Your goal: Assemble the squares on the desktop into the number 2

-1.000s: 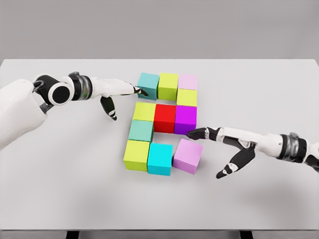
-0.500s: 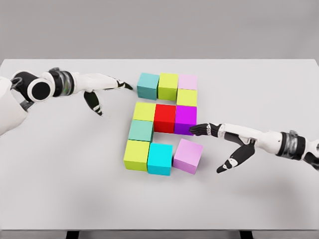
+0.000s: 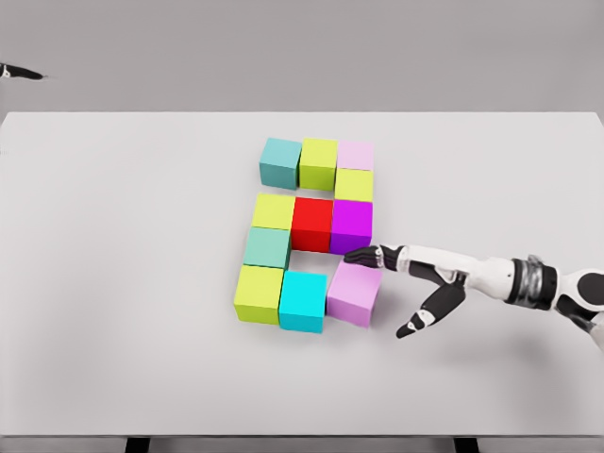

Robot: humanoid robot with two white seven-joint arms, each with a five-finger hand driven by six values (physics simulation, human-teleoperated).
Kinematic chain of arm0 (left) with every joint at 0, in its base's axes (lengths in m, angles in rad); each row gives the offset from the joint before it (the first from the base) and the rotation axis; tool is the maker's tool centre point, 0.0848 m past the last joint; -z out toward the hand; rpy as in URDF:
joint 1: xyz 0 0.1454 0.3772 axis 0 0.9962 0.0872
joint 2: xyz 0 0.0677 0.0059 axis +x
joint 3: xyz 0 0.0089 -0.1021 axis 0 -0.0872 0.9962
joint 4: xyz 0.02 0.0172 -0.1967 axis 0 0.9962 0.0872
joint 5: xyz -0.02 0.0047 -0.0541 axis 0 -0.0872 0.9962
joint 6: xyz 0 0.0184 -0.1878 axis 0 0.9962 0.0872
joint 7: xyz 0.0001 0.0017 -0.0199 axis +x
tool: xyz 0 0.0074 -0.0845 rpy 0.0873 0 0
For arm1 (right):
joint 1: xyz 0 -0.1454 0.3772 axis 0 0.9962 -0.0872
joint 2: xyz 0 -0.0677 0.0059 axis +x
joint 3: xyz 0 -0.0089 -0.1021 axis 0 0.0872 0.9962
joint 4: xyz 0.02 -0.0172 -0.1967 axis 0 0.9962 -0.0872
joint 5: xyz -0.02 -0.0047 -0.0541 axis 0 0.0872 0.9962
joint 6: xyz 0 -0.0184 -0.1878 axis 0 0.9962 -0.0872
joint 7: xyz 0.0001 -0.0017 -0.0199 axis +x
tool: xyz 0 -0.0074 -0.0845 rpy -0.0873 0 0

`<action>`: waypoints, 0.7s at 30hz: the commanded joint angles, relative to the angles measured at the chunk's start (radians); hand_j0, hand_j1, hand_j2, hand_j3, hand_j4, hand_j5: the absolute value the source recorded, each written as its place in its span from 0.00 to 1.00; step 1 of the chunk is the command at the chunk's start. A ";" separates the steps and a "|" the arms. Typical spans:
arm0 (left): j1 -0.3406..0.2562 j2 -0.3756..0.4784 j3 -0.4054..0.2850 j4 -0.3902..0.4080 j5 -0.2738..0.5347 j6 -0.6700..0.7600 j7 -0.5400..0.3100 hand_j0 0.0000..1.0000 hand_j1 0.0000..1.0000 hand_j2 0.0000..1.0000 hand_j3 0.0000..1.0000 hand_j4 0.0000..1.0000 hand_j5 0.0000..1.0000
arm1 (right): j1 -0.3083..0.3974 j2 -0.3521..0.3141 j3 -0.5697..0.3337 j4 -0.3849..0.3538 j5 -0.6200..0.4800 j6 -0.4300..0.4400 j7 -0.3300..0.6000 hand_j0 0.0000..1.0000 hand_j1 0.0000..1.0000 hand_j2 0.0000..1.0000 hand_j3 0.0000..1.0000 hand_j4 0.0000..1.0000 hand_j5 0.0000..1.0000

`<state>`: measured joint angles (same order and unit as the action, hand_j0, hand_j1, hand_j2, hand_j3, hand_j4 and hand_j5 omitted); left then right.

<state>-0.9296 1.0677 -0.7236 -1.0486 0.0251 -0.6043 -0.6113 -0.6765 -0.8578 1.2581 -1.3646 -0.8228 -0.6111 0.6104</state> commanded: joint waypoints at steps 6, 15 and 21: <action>0.037 -0.017 0.000 0.019 0.012 -0.007 0.000 1.00 1.00 1.00 1.00 1.00 1.00 | -0.008 0.006 0.004 -0.005 0.007 0.000 0.000 1.00 1.00 1.00 1.00 1.00 1.00; 0.038 -0.017 0.003 0.036 0.012 -0.007 0.000 1.00 1.00 1.00 1.00 1.00 1.00 | -0.008 -0.001 0.004 -0.033 0.011 0.000 0.000 1.00 1.00 1.00 1.00 1.00 1.00; 0.043 -0.018 0.003 0.036 0.012 -0.007 0.000 1.00 1.00 1.00 1.00 1.00 1.00 | -0.008 -0.004 0.003 -0.042 0.013 0.000 0.000 1.00 1.00 1.00 1.00 1.00 1.00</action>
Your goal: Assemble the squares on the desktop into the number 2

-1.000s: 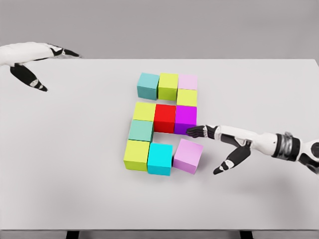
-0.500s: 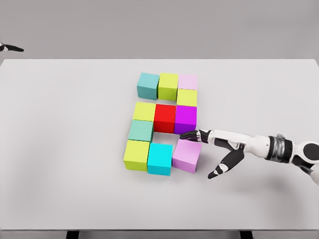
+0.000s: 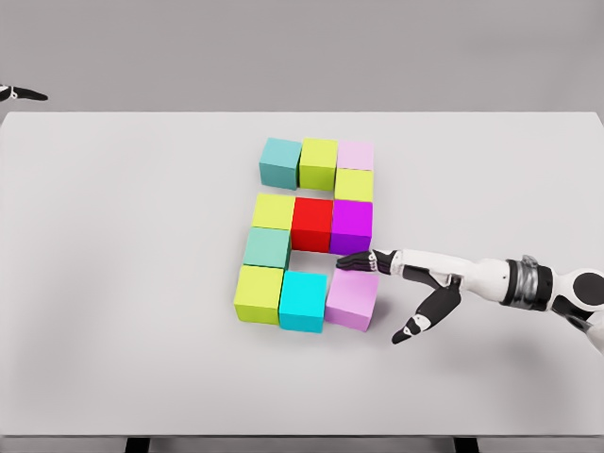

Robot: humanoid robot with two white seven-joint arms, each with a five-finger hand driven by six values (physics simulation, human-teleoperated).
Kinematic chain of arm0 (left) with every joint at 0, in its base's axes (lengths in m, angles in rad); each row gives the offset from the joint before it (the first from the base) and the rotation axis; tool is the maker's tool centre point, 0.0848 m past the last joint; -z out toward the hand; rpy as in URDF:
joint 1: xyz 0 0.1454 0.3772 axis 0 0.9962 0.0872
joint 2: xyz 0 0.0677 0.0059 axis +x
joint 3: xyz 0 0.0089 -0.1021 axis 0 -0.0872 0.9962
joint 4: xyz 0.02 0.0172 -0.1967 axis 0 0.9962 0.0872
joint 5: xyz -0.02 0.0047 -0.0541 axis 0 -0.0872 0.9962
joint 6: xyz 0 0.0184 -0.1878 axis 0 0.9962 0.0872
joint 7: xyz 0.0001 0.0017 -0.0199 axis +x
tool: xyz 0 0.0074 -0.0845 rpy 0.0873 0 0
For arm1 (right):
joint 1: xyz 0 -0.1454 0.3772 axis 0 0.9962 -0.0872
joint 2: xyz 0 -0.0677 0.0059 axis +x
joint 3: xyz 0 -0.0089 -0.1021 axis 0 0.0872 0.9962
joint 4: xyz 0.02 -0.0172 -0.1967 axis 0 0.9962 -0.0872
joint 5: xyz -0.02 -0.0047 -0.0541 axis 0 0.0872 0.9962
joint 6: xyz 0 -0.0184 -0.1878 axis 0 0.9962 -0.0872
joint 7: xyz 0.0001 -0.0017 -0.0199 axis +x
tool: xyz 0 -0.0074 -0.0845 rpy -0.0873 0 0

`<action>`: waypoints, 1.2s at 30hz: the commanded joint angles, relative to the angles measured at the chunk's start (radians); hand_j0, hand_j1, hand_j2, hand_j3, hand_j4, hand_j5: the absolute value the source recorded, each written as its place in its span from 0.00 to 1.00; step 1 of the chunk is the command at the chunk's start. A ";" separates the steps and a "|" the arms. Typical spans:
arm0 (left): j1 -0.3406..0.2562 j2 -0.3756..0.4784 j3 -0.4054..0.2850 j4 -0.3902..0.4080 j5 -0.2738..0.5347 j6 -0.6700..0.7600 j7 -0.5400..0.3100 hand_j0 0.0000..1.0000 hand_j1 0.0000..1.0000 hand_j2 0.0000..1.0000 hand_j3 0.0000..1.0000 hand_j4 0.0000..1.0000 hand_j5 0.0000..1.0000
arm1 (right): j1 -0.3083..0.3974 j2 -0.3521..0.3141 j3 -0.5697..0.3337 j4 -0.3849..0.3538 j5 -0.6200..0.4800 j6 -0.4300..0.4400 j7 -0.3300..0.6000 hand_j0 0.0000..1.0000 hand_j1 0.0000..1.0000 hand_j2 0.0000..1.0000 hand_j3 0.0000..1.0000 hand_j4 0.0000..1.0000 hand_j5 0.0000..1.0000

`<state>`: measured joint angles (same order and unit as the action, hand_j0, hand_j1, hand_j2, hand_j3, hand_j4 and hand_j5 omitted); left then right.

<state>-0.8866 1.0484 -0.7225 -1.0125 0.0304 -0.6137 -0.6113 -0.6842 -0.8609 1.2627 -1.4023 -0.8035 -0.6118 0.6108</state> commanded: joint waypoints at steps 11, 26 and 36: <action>0.025 -0.094 -0.009 -0.147 0.009 0.003 0.000 1.00 1.00 1.00 1.00 1.00 1.00 | 0.002 -0.003 0.000 -0.030 0.006 0.001 0.000 1.00 1.00 1.00 1.00 1.00 1.00; 0.075 -0.162 -0.123 -0.336 -0.001 0.003 0.000 1.00 1.00 1.00 1.00 1.00 1.00 | -0.043 -0.003 -0.094 -0.029 0.009 0.001 0.000 1.00 1.00 1.00 1.00 1.00 1.00; 0.095 -0.160 -0.121 -0.285 -0.009 0.003 0.000 1.00 1.00 1.00 1.00 1.00 1.00 | -0.071 -0.187 -0.272 0.045 0.102 0.001 0.000 1.00 1.00 1.00 1.00 1.00 1.00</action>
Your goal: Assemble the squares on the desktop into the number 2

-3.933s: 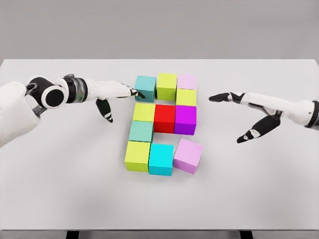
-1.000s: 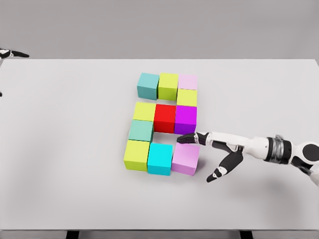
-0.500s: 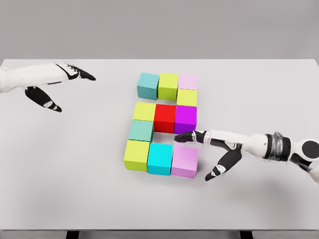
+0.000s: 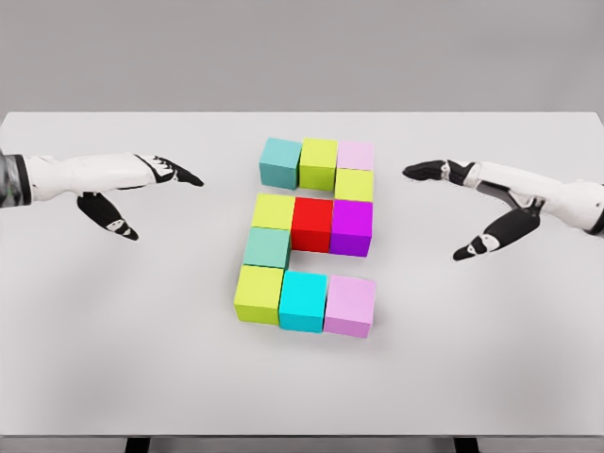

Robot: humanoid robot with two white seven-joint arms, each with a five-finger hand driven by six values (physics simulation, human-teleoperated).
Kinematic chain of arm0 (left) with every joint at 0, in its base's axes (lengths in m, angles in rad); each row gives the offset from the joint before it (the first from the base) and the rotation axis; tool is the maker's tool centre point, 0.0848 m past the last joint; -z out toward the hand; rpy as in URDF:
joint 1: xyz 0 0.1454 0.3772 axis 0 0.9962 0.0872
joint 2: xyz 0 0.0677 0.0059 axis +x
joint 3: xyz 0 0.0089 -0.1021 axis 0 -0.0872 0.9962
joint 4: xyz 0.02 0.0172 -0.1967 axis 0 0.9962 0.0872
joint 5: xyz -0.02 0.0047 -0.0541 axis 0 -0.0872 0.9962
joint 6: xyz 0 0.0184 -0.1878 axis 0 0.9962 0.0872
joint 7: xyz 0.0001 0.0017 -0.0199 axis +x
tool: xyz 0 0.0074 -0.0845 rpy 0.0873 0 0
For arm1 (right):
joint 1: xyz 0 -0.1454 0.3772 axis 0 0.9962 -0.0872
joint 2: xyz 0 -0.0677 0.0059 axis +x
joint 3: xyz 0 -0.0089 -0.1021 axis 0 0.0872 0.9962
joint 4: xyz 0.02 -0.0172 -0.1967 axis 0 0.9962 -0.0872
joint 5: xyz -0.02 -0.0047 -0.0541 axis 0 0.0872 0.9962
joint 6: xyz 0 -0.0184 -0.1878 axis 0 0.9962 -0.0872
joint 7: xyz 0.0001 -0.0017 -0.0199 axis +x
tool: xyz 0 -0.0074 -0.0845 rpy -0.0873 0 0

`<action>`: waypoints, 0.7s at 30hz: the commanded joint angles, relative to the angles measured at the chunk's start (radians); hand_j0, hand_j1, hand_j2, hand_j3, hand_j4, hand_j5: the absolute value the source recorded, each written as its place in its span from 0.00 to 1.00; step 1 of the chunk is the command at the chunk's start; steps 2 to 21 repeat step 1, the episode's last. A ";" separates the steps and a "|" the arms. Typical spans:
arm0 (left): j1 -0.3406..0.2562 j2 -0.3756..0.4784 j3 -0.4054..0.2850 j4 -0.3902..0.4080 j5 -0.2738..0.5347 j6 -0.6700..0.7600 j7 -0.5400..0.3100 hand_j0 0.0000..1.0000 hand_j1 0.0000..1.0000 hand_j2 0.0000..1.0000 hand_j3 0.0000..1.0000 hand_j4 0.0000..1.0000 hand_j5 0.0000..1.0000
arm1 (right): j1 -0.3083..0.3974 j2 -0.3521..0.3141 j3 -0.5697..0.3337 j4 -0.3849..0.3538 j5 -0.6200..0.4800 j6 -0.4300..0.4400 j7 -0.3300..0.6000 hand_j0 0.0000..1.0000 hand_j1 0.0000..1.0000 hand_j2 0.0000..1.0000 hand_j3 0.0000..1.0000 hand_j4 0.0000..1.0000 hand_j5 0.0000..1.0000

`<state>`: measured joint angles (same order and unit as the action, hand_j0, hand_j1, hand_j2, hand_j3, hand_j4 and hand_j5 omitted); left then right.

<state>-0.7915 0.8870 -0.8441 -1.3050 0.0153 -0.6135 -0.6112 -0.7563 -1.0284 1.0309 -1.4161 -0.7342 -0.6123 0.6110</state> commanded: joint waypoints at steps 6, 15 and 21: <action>0.000 0.001 0.000 0.007 0.006 0.003 0.000 1.00 1.00 1.00 1.00 1.00 1.00 | 0.000 -0.016 -0.051 0.088 0.116 0.001 0.000 1.00 1.00 1.00 1.00 1.00 1.00; 0.000 0.001 0.000 0.007 0.006 0.003 0.000 1.00 1.00 1.00 1.00 1.00 1.00 | 0.000 -0.016 -0.051 0.088 0.116 0.001 0.000 1.00 1.00 1.00 1.00 1.00 1.00; 0.000 0.001 0.000 0.007 0.006 0.003 0.000 1.00 1.00 1.00 1.00 1.00 1.00 | 0.000 -0.016 -0.051 0.088 0.116 0.001 0.000 1.00 1.00 1.00 1.00 1.00 1.00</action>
